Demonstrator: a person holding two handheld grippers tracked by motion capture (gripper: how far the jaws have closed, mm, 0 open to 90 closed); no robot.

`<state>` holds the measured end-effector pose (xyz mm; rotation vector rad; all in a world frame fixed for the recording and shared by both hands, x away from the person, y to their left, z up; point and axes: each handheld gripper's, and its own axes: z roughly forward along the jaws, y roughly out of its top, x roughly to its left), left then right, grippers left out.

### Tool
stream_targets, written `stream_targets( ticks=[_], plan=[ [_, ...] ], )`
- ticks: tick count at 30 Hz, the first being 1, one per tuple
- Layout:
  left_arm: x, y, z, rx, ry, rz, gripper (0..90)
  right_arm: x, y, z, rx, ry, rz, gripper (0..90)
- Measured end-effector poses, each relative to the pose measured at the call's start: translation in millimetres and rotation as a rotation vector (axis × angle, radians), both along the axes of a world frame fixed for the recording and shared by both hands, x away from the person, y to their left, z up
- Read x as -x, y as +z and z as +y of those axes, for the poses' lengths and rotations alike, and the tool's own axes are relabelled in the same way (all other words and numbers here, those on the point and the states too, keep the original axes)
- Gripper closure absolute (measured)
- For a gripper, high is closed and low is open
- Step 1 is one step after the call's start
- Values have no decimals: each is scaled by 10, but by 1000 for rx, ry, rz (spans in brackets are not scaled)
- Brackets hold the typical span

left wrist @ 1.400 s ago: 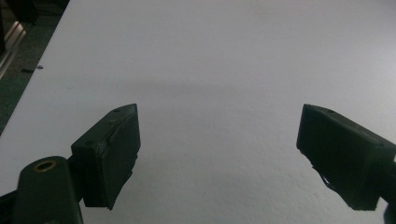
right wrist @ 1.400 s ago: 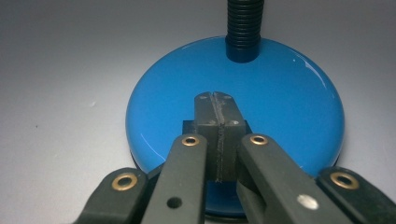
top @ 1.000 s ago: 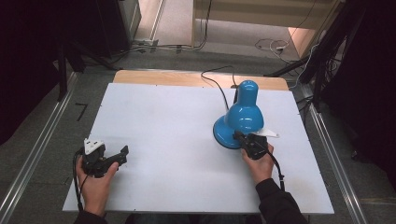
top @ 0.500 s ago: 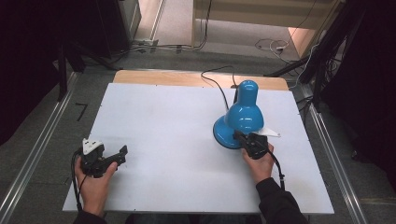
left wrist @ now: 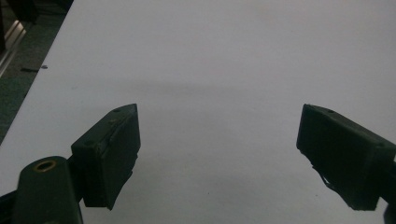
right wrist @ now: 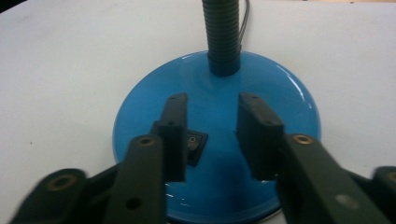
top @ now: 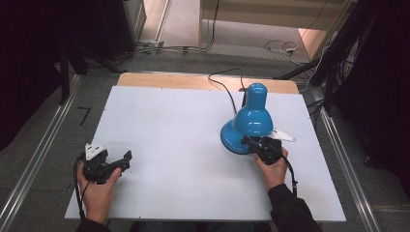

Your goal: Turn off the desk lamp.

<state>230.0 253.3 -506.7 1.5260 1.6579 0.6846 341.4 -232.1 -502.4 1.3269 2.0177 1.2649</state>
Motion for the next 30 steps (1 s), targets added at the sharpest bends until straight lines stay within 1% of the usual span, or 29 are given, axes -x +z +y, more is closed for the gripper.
stream_targets(
  ticks=[2, 3, 4, 5, 6, 10, 11, 14, 22, 28, 30],
  plan=[
    [1, 1, 0, 0, 0, 0, 141, -4, 1, -14, -4, -1, 1, 475],
    [2, 1, 0, -1, -1, 0, 141, -11, -9, -26, -4, 8, 7, 383],
    [2, 2, 0, -1, -1, 0, 141, -11, -9, -26, -4, 8, 7, 383],
    [3, 2, 1, -1, -2, 0, 141, -12, -16, -37, -1, 18, 9, 338],
    [2, 2, 2, -1, -1, 0, 141, -10, -16, -42, -2, 19, 8, 315],
    [2, 1, 3, -1, -1, -1, 141, -9, -11, -63, 0, 8, 11, 280],
    [3, 2, 4, -1, -1, -1, 141, -12, -15, -82, 3, -4, 14, 264],
    [5, 2, 4, 0, 0, 0, 141, -11, -16, -103, 6, -10, 21, 251],
    [5, 5, 0, 0, 2, -2, 141, 16, -25, -206, 29, -18, 25, 241],
    [5, 4, 3, 1, 0, -2, 141, 50, -7, -301, 28, -31, 21, 233],
    [6, 4, 2, 1, 0, -2, 141, 63, -1, -334, 33, -36, 26, 233]
  ],
)
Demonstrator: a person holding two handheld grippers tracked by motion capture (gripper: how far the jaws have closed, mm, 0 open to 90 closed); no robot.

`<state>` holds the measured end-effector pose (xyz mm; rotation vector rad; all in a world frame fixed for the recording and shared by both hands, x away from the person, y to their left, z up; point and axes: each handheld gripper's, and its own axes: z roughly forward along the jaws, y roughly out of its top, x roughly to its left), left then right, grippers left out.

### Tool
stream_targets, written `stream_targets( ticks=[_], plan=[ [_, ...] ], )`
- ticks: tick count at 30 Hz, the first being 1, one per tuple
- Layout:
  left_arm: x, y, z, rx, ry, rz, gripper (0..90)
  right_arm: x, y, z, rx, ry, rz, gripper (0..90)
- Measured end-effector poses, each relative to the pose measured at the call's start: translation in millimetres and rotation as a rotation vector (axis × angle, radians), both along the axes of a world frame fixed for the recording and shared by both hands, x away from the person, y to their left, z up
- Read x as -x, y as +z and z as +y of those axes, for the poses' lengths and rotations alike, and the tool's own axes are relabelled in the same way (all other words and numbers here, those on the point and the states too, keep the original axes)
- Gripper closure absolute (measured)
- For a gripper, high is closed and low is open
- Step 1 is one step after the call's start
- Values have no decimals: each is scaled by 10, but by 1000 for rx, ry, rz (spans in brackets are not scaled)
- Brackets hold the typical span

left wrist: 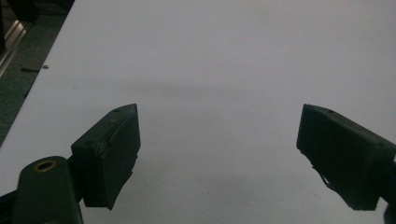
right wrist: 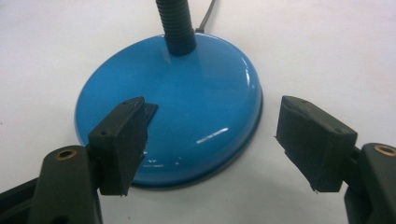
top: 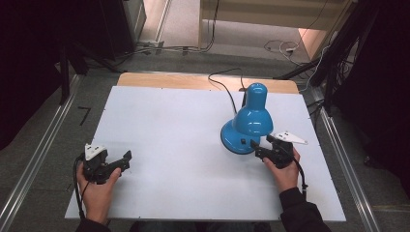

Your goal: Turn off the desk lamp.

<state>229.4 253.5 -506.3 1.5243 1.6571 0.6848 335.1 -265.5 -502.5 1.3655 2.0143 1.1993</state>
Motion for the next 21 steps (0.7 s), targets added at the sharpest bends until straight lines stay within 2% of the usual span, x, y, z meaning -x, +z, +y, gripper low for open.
stream_targets(
  ticks=[21],
  plan=[
    [2, 0, -18, 0, 0, 1, 142, 157, 28, -279, 5, -22, 16, 205]
  ],
)
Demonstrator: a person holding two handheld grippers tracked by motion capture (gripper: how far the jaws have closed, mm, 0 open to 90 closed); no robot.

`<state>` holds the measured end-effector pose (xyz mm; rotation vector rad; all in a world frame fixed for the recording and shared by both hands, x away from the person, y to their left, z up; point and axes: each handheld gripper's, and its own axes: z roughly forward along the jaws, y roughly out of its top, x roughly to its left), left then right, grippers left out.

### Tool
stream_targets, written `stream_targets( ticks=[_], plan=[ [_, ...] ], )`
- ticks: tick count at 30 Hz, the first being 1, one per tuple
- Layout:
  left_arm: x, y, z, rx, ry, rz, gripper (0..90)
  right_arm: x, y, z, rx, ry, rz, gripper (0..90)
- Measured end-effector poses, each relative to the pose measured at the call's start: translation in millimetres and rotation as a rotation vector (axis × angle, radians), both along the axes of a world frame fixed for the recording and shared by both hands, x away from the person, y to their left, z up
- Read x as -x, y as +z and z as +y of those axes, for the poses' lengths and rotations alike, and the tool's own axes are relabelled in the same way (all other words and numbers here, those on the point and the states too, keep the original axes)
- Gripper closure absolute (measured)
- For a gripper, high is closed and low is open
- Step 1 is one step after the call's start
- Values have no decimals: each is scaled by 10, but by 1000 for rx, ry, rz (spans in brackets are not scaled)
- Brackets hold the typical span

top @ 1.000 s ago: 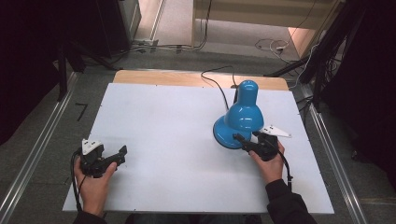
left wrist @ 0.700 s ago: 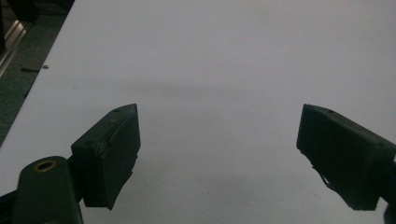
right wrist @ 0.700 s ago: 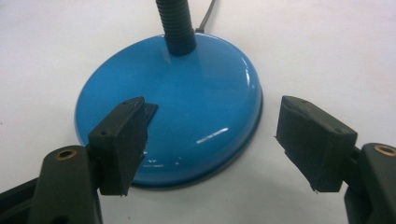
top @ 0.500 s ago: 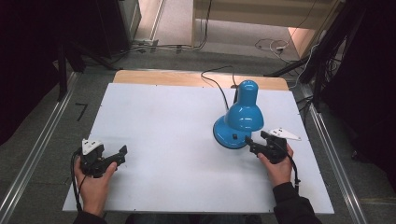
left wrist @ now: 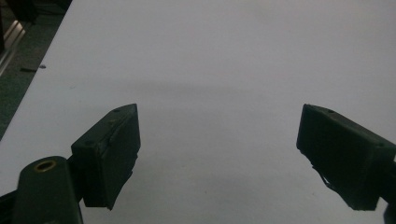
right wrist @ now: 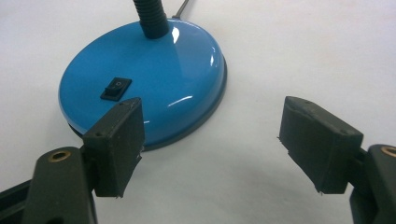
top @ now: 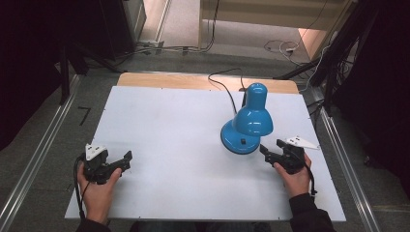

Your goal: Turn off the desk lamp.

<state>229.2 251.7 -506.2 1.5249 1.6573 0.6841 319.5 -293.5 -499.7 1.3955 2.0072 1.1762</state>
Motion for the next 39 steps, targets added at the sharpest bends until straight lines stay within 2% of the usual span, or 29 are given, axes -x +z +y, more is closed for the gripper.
stream_targets(
  ticks=[14, 29, 32, 39],
  plan=[
    [0, 1, 6, 1, 3, -1, 141, 140, 37, -185, -3, -23, 6, 190],
    [0, 0, 7, 2, 3, 0, 141, 266, 60, -281, 6, -31, 13, 181],
    [-3, -2, 7, 1, 3, 1, 141, 295, 57, -310, 7, -37, 31, 174],
    [5, 1, -5, -1, -2, 2, 141, 368, 72, -415, -7, -59, 36, 173]
  ],
)
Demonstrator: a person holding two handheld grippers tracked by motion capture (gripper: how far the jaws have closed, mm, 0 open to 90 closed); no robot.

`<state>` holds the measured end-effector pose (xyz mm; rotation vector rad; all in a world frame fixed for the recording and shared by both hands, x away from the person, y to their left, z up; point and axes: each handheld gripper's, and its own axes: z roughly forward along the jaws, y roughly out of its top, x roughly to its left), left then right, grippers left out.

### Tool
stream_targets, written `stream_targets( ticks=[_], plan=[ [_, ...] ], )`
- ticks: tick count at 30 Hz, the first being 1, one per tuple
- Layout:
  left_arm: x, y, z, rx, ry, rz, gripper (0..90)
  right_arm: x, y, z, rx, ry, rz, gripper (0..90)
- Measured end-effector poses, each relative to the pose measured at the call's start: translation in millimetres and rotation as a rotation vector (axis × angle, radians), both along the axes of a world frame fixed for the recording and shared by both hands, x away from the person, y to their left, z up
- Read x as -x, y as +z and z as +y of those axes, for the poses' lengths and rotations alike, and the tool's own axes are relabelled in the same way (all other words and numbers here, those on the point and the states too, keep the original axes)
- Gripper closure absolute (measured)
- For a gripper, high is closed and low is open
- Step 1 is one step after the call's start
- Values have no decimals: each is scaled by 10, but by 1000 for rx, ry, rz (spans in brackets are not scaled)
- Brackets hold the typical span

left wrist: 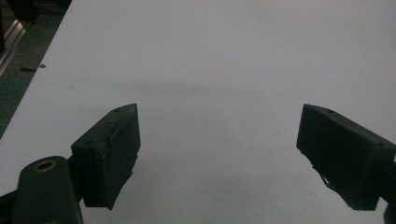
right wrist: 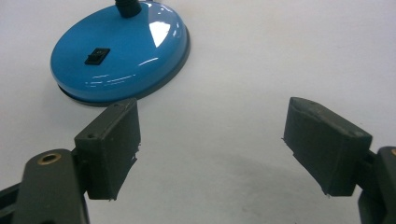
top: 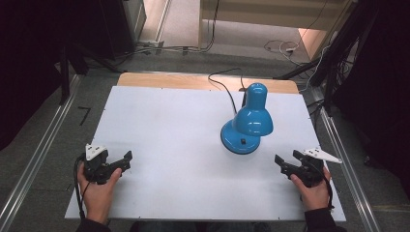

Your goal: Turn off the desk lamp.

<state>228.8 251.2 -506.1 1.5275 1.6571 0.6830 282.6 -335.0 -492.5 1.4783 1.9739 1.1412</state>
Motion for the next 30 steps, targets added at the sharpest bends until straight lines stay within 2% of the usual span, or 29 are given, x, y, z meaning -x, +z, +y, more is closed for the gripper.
stream_targets(
  ticks=[8, 12, 18, 23, 27, 28, 30],
  plan=[
    [-3, -2, 6, 2, 2, 0, 141, 54, -5, -144, -5, -36, 10, 170],
    [-1, 2, 10, 3, 2, -1, 141, 98, -2, -216, 14, -58, 8, 170],
    [1, 4, 8, 4, 0, -3, 141, 156, -19, -364, 23, -115, 15, 167],
    [-15, 0, -5, 4, -5, 0, 142, 132, -94, -407, 87, -166, 40, 149],
    [-13, 7, -7, 7, -8, -7, 141, 61, -174, -443, 166, -223, 61, 133],
    [-14, 6, -5, 8, -6, -6, 141, 34, -201, -453, 180, -229, 70, 133],
    [-13, 4, 3, 13, -6, -7, 141, -22, -223, -468, 174, -231, 123, 128]
  ],
)
